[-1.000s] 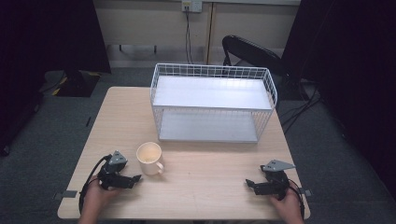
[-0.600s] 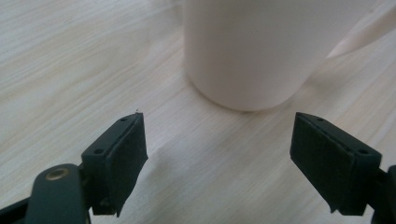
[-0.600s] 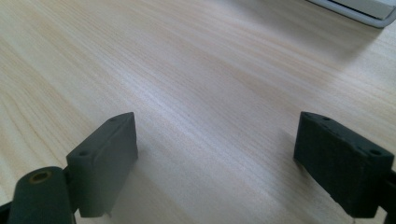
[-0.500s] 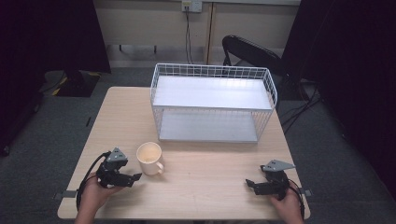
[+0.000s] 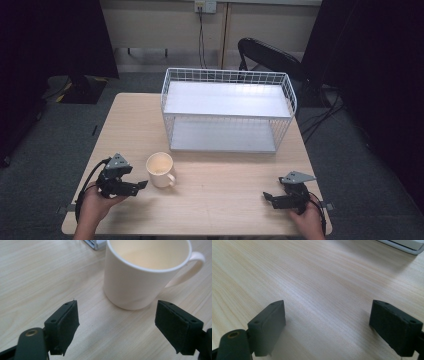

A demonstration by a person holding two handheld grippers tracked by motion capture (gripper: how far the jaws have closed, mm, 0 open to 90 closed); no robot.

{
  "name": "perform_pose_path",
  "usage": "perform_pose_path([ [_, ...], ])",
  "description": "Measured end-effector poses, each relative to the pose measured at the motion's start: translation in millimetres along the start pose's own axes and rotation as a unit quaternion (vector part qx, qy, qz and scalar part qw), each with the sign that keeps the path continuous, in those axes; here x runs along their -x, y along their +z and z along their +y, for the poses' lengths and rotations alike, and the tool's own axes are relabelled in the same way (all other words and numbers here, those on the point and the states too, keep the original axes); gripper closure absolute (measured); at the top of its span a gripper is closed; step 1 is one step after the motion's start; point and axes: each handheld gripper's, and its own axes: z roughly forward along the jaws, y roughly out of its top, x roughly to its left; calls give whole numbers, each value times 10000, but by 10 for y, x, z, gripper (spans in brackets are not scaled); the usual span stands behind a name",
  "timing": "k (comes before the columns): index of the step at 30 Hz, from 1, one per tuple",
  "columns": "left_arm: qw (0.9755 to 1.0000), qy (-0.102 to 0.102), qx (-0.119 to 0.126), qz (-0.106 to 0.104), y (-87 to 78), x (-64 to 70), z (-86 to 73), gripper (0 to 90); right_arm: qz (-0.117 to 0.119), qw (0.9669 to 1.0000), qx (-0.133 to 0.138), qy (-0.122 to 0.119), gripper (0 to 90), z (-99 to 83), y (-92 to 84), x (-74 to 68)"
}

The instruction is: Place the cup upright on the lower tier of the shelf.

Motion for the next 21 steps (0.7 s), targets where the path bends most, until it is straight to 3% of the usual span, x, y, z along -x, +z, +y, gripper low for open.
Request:
perform_pose_path([
  [15, 9997, 72, 226, 74, -95, 19, 169, 193, -1, 10000, 0, 0, 127, 0, -1, -1],
  [21, 9997, 68, 202, 75, -109, 28, 207, 196, -1, 10000, 0, -1, 127, 0, 0, 0],
])
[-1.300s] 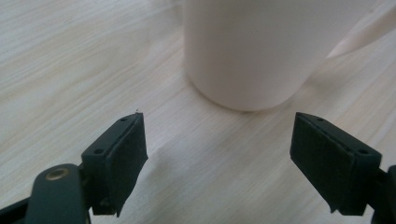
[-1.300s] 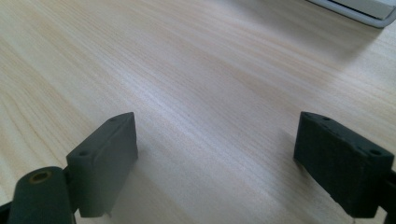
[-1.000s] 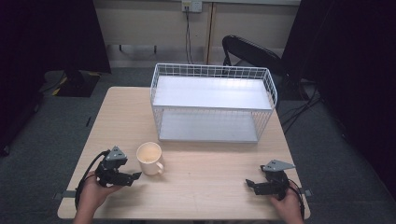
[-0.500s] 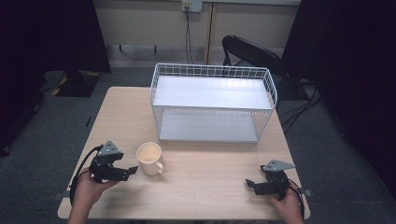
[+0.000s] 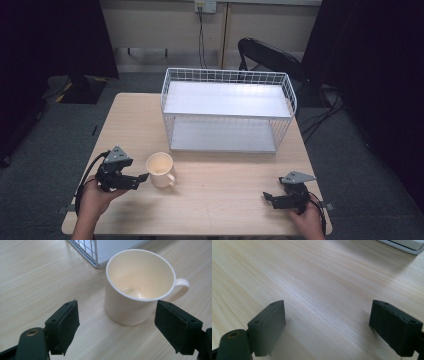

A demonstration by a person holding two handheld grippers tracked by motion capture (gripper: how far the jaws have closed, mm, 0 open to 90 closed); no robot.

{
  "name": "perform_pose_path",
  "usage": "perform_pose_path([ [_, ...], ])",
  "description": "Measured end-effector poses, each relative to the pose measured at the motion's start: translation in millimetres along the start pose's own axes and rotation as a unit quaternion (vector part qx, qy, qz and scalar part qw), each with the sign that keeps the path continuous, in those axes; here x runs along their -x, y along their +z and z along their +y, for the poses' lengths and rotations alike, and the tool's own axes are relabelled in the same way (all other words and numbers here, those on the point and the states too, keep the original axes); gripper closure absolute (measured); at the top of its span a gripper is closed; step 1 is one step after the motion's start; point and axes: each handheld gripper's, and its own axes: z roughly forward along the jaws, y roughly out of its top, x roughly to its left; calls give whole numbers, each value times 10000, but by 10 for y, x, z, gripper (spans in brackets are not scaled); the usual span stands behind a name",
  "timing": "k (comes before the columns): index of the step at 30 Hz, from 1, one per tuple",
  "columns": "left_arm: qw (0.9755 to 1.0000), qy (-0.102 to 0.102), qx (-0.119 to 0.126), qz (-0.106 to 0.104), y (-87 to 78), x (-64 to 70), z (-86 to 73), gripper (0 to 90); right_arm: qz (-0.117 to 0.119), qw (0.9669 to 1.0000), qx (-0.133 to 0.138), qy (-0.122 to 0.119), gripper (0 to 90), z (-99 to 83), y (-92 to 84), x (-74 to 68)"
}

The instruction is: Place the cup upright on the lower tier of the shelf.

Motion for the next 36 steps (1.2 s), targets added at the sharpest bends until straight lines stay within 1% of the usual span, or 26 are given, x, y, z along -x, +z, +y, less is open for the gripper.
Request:
perform_pose_path([
  [1, 10000, -50, -1, -6, -2, 6, 5, 197, 1, 10000, 0, 2, 127, 0, 0, 0],
  [3, 10000, -33, -41, -9, -17, 6, 23, 197, 0, 10000, -1, 5, 127, 0, 0, -1],
  [4, 10000, -59, -9, 4, -17, 12, 31, 197, 0, 10000, -1, 4, 127, 0, 0, -1],
  [5, 10000, -60, -36, -17, -29, 11, 45, 198, 0, 10000, -2, 5, 127, 0, 0, -1],
  [6, 10000, -58, 2, -15, -27, 14, 53, 198, 0, 10000, 0, 1, 127, 0, 0, 0],
  [10, 10000, -46, -5, -49, -32, 29, 87, 201, 0, 10000, -2, 5, 127, 0, 0, -1],
  [11, 9999, -49, 40, -92, -27, 41, 109, 201, 0, 10000, 0, 1, 127, 0, 0, 0],
  [12, 9999, -53, 71, -91, -23, 42, 120, 205, 0, 10000, 0, 1, 127, 0, 0, 0],
  [13, 9999, -103, 72, -113, -21, 46, 135, 207, 1, 10000, -2, 6, 127, 0, 0, -1],
  [16, 9998, -98, 100, -107, -12, 34, 167, 208, 0, 10000, 1, 2, 127, 0, 0, 0],
  [18, 9998, -143, 123, -103, -4, 32, 197, 214, 0, 10000, 0, 2, 127, 0, 0, 0],
  [19, 9998, -110, 114, -85, -3, 31, 220, 215, 1, 10000, 1, 1, 127, 0, 0, 0],
  [21, 9998, -124, 112, -84, -1, 31, 232, 222, 0, 10000, 0, 2, 127, 0, 0, 0],
  [22, 9998, -141, 142, -66, 16, 26, 258, 225, 0, 10000, -1, 5, 127, 0, 0, -1],
  [24, 9998, -142, 103, -55, 45, 16, 277, 229, 0, 10000, -1, 4, 127, 0, 0, -1],
  [29, 9998, -202, 81, -40, 122, 7, 283, 252, 0, 10000, 0, 1, 127, 0, 0, 0],
  [32, 9996, -263, 28, 23, 175, -9, 280, 253, 0, 10000, -1, 5, 127, 0, 0, -1],
  [34, 9996, -275, 21, 9, 193, -21, 276, 264, 0, 10000, 0, 4, 127, 0, 0, -1],
  [35, 9995, -330, 26, 12, 219, -28, 262, 270, 0, 10000, 1, 1, 127, 0, 0, 0],
  [36, 9994, -348, -23, 5, 225, -35, 257, 279, -1, 10000, 1, 1, 127, 0, 0, 0],
])
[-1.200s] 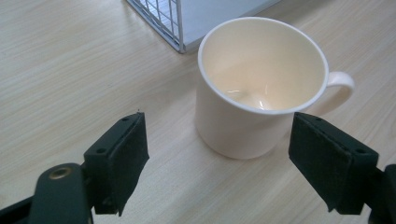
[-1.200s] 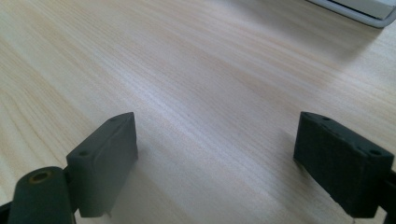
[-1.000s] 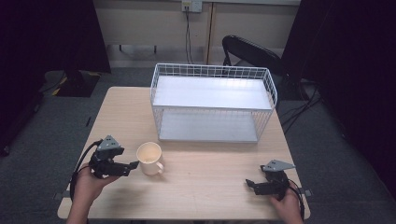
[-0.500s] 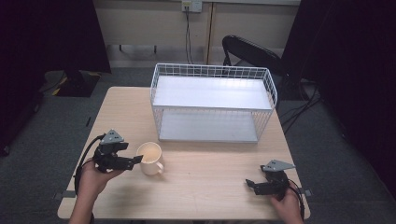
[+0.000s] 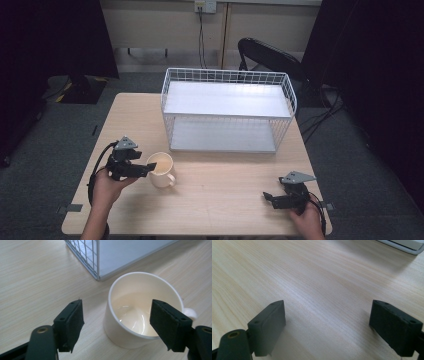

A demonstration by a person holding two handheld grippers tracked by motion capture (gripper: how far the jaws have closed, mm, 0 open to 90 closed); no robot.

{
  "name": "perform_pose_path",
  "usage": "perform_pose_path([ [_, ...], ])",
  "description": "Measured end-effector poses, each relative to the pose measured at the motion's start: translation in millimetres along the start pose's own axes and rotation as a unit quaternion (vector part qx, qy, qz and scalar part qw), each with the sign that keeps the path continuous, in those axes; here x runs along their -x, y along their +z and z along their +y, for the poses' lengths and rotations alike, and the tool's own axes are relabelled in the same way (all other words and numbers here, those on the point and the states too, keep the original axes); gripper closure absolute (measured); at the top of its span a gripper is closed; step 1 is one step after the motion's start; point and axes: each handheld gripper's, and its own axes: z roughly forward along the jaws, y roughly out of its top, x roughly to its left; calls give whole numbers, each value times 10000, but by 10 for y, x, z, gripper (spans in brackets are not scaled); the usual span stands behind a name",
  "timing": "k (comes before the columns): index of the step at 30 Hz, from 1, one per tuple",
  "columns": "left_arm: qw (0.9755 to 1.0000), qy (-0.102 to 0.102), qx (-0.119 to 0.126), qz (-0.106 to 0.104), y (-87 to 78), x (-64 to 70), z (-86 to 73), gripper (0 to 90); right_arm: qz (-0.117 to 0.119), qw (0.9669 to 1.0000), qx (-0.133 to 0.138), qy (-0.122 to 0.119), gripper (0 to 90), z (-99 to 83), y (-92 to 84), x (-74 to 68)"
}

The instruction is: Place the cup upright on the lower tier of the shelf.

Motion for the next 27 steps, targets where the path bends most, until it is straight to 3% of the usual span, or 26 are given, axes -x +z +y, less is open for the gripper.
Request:
perform_pose_path([
  [18, 9989, -468, -83, -14, 217, -36, -44, 550, 1, 10000, -2, 4, 127, 0, 0, -1],
  [22, 9989, -412, -202, 43, 275, -11, -45, 645, 1, 10000, -1, 4, 127, 0, 0, -1],
  [27, 9986, -500, -198, 13, 322, -11, -82, 740, 1, 10000, 0, 1, 127, 0, 0, 0],
])
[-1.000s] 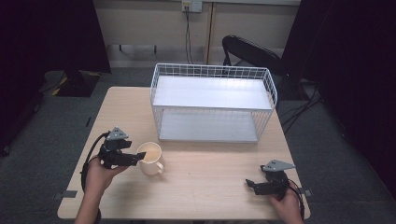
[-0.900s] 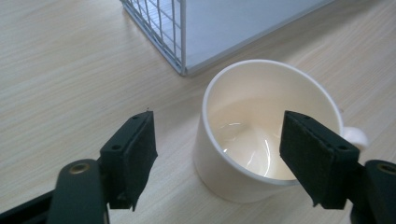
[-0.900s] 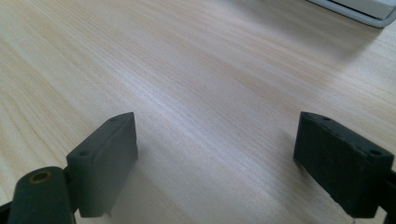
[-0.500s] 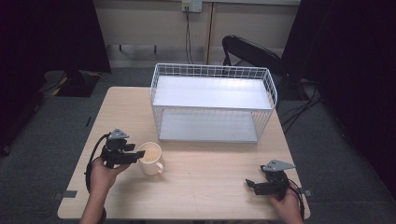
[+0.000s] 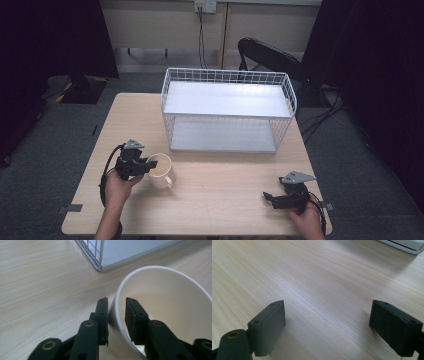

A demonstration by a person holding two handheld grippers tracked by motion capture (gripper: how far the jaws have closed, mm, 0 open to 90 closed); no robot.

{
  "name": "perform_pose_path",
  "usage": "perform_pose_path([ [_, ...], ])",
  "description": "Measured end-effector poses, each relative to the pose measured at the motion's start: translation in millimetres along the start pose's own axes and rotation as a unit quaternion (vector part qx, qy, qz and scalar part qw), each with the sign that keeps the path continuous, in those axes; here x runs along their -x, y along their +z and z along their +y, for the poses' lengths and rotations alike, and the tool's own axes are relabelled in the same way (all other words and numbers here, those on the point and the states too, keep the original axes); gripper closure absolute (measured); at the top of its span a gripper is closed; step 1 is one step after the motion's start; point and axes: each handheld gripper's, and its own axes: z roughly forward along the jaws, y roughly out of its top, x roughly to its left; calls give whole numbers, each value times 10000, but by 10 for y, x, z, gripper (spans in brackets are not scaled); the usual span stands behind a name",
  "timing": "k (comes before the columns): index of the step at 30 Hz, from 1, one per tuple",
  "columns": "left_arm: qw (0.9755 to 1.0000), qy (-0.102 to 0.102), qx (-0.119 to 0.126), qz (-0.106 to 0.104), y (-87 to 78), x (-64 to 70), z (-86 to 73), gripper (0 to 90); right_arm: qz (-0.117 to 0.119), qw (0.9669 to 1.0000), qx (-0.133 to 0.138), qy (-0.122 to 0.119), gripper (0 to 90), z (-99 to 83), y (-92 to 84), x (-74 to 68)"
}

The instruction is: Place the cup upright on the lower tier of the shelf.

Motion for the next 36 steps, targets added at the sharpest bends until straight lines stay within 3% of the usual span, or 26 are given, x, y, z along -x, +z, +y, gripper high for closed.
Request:
perform_pose_path([
  [2, 10000, -45, -10, -36, 27, 5, -18, 756, 0, 10000, 0, -1, 127, 0, 0, 0],
  [6, 9999, 75, -108, 7, 52, 18, -29, 738, 0, 10000, 0, 0, 127, 0, 0, 0],
  [10, 9996, 223, -135, 93, 28, 26, -33, 794, 0, 10000, -1, 1, 127, 0, 0, 0],
  [12, 10000, 76, -53, 6, 6, 6, -54, 827, 0, 10000, 0, 0, 127, 0, 0, 0],
  [15, 10000, 57, -70, 3, 5, 7, -54, 829, 0, 10000, 0, -2, 127, 0, 0, 0],
  [17, 9999, 71, -66, 103, 9, 44, -40, 829, 0, 10000, -1, 0, 127, 0, 0, 0],
  [18, 9997, 187, -91, 157, 8, 72, -24, 830, 0, 10000, 0, 0, 127, 0, 0, 0],
  [23, 9994, 287, -69, 168, -2, 163, 53, 830, 0, 10000, 0, -1, 127, 0, 0, 0],
  [36, 9997, 60, 10, 250, 74, 330, 214, 831, -1, 10000, -1, -1, 127, 0, 0, 0],
])
